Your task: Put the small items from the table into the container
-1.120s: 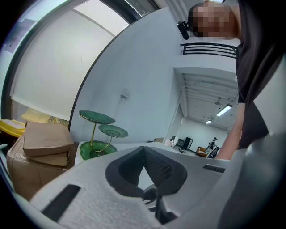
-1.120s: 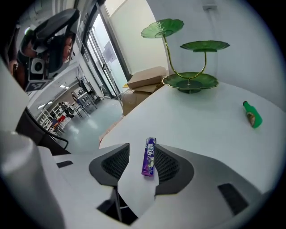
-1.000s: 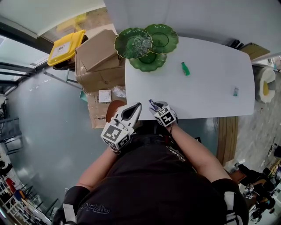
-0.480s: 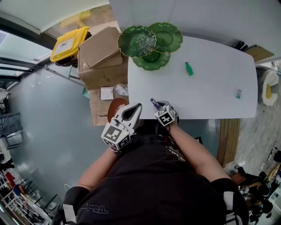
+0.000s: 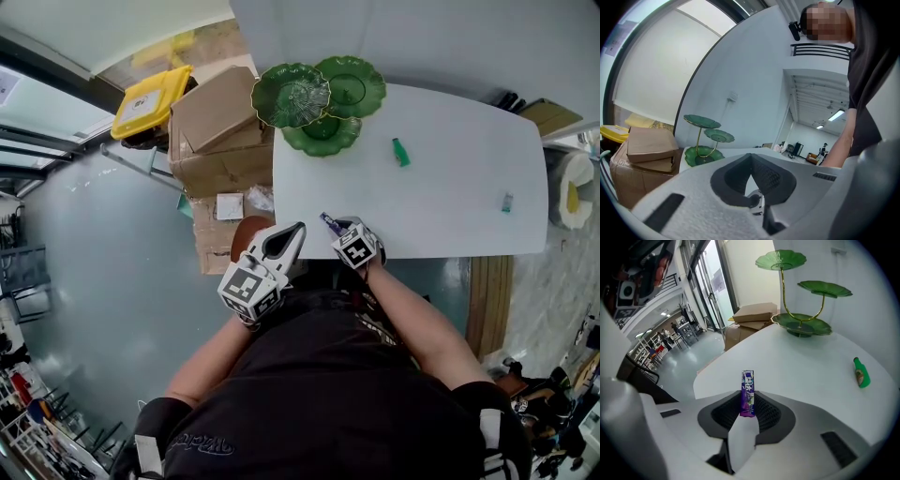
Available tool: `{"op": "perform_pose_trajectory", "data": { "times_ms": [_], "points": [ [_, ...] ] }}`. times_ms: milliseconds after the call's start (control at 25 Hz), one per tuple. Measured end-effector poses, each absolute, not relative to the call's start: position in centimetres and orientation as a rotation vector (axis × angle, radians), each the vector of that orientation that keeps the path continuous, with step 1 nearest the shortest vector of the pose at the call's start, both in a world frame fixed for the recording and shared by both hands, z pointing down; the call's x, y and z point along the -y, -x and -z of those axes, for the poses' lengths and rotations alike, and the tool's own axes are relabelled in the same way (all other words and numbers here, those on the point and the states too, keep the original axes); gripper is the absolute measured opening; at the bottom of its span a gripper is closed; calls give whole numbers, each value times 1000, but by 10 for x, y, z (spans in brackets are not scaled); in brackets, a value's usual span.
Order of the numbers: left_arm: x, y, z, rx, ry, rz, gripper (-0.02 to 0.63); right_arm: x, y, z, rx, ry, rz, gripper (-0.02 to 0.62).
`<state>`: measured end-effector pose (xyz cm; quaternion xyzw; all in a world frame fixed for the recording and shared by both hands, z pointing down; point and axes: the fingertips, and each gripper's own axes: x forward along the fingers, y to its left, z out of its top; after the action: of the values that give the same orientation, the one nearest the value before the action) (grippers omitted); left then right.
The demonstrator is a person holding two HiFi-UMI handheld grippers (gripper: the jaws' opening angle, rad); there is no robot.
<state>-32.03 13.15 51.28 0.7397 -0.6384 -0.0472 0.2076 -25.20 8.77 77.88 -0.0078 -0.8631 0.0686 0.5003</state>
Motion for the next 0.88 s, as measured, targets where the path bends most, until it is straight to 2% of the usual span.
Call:
{"op": "perform_pose_trajectory", "data": {
  "times_ms": [400, 880],
  "points": [
    [-108, 317, -481, 1776, -2150, 154, 6, -53, 274, -625, 2416, -85, -254, 91],
    [-80, 311, -444, 1794, -2243, 169, 6, -49, 252, -450, 2759, -153, -268, 91]
  ]
}}
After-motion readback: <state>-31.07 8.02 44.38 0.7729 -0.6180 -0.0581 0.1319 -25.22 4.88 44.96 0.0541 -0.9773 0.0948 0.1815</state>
